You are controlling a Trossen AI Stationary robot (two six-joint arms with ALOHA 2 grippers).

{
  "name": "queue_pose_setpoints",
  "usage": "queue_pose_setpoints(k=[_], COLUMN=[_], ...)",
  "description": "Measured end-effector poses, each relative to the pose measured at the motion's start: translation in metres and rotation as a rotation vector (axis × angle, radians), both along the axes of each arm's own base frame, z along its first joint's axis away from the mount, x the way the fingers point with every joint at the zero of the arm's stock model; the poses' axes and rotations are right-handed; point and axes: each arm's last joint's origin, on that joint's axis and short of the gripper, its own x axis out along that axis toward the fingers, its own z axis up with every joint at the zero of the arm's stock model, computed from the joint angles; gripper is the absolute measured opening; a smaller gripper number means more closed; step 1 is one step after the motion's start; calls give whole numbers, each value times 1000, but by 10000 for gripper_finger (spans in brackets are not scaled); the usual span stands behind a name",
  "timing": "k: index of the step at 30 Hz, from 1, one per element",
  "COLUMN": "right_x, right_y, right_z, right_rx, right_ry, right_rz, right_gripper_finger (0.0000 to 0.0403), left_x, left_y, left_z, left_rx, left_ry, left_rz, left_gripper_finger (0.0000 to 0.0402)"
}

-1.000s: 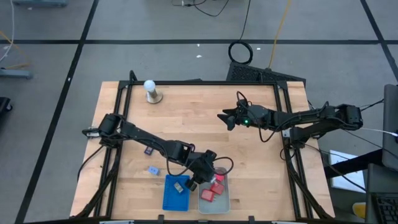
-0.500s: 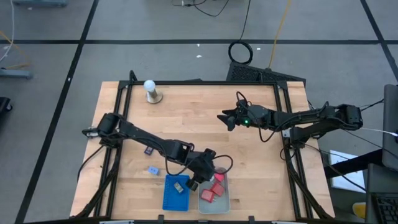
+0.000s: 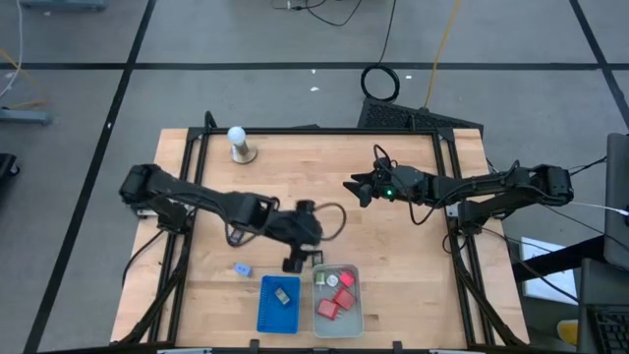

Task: Pick & Place Office items
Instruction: Put the blue charger adapter into the gray bin

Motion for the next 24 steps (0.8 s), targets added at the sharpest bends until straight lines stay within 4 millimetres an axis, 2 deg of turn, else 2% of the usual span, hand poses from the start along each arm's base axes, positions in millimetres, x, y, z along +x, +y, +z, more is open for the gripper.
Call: queue_pose_setpoints(k=[8,16,20,24], right_x=[0,0,1,1], right_y=[0,0,1,2], right_z=[0,1,1,1], right_rx=[-1,0,6,14], right_ry=[-4,-8,-9,-9], right_rz=[0,5,40,78], right_gripper_finger=[265,265,265,265], left_x=[-35,-56,-68,-80], left_y=[17,22,17,0], left_z=[11,8,4,6], left_rx=[-54,-112,-118,-66], left_ry=[195,373,498,531], left_rz=[173,357,366,255], left_gripper_finger=[303,328,326,330])
